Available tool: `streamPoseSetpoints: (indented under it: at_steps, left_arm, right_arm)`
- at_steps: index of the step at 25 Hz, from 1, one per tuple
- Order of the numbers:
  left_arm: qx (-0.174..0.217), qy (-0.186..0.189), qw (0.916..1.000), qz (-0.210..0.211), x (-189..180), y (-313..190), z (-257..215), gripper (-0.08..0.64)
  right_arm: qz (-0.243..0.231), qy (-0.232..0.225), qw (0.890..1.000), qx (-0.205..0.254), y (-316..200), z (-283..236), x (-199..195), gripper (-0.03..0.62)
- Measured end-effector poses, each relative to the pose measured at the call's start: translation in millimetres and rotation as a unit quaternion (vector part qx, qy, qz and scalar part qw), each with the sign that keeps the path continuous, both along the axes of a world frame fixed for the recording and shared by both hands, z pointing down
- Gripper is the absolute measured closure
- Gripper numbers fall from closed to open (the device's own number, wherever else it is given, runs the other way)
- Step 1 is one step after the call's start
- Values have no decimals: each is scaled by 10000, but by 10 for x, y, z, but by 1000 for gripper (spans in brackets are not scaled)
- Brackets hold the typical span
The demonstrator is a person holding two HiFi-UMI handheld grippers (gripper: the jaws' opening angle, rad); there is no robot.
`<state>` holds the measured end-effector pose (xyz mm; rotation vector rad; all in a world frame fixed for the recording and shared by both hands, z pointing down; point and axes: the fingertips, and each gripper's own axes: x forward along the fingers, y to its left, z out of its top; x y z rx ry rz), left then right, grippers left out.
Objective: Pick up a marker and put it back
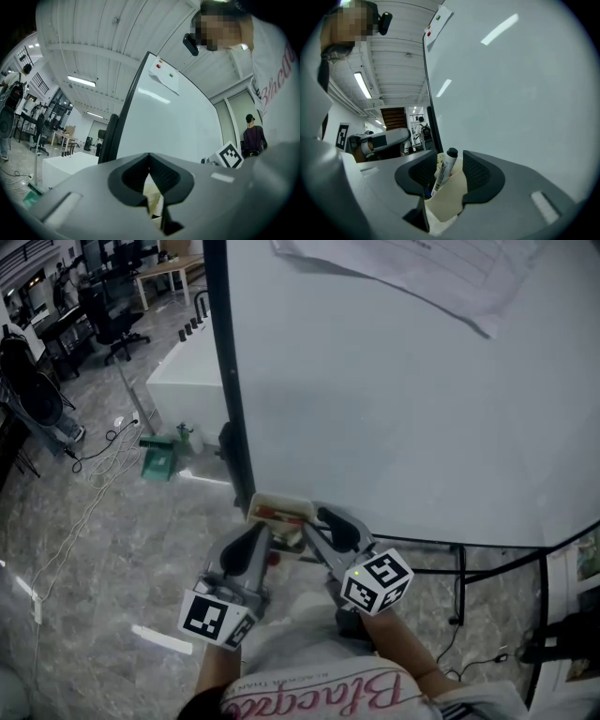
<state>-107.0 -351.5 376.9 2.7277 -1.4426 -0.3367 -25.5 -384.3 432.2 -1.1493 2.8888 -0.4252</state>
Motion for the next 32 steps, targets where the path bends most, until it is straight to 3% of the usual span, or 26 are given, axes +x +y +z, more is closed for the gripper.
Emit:
streamPoseSetpoints:
  at_steps: [3,11,14,16,32]
  left_arm:
    - [-2,-2,10000,16,1,8,-9,561]
    - [51,12,10000,-4,1,12,-33,560]
    - [53,38,10000,2,16,10,-50,560]
    - [57,53,10000,26,37,7,-59,560]
    - [191,34,9998,108,115,0,-177,560]
  right_arm:
    - [-38,-76,9997,233,27,-145,23,400]
    - [54,164,9931,1163,174,-709,124,406]
    - [182,432,9871,1529,262,-830,158,473]
    - [279,592,9828,1728,311,-872,192,588]
    - [303,696,9862,1469,392,-771,396,592]
